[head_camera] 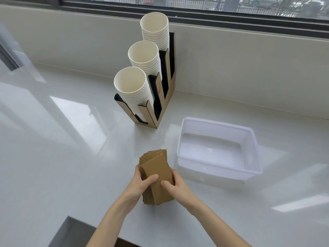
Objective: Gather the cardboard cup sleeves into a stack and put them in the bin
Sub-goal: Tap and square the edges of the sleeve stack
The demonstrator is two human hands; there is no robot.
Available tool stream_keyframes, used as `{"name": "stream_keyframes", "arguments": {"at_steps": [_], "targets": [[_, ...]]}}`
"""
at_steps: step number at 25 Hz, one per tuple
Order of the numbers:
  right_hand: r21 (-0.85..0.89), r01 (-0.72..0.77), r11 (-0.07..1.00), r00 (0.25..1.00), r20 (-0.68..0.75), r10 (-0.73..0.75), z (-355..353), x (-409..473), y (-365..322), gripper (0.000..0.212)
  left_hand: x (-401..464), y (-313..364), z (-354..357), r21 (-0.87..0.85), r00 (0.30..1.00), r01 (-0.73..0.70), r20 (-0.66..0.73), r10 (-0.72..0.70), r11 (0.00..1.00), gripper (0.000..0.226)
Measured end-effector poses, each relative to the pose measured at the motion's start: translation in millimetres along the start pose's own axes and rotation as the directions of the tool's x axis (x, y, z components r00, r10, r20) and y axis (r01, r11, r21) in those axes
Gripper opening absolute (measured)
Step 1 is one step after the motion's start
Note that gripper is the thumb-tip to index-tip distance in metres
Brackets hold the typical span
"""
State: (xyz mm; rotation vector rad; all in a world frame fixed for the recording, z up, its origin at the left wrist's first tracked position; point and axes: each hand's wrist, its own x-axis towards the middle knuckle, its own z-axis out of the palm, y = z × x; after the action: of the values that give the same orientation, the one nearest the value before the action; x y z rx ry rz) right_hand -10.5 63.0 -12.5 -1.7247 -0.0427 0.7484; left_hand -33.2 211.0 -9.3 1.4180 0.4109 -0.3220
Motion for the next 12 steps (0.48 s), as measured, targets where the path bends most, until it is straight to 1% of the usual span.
{"name": "stream_keyframes", "arguments": {"at_steps": [2, 4, 7, 9, 12], "targets": [[0.023, 0.048, 0.999, 0.998, -0.029, -0.047, -3, -5, 2, 0.072, -4, -2, 1, 0.013, 0.999, -0.031, 0.018, 0.031, 0.999, 0.066], [0.006, 0.103, 0.995, 0.993, -0.062, -0.103, -8, -11, 5, 0.076, -8, -3, 4, 0.048, 0.996, -0.074, 0.058, 0.072, 0.996, 0.068], [-0.028, 0.167, 0.985, 0.979, -0.116, -0.17, -20, -21, 10, 0.076, -10, -3, 14, 0.091, 0.986, -0.133, 0.113, 0.122, 0.987, 0.072], [-0.02, 0.202, 0.979, 0.967, -0.152, -0.202, -28, -30, 15, 0.072, -11, -1, 24, 0.107, 0.976, -0.16, 0.165, 0.141, 0.981, 0.069], [-0.024, 0.216, 0.976, 0.954, -0.206, -0.217, -38, -45, 23, 0.072, -10, 1, 39, 0.139, 0.956, -0.194, 0.248, 0.155, 0.971, 0.063]]}}
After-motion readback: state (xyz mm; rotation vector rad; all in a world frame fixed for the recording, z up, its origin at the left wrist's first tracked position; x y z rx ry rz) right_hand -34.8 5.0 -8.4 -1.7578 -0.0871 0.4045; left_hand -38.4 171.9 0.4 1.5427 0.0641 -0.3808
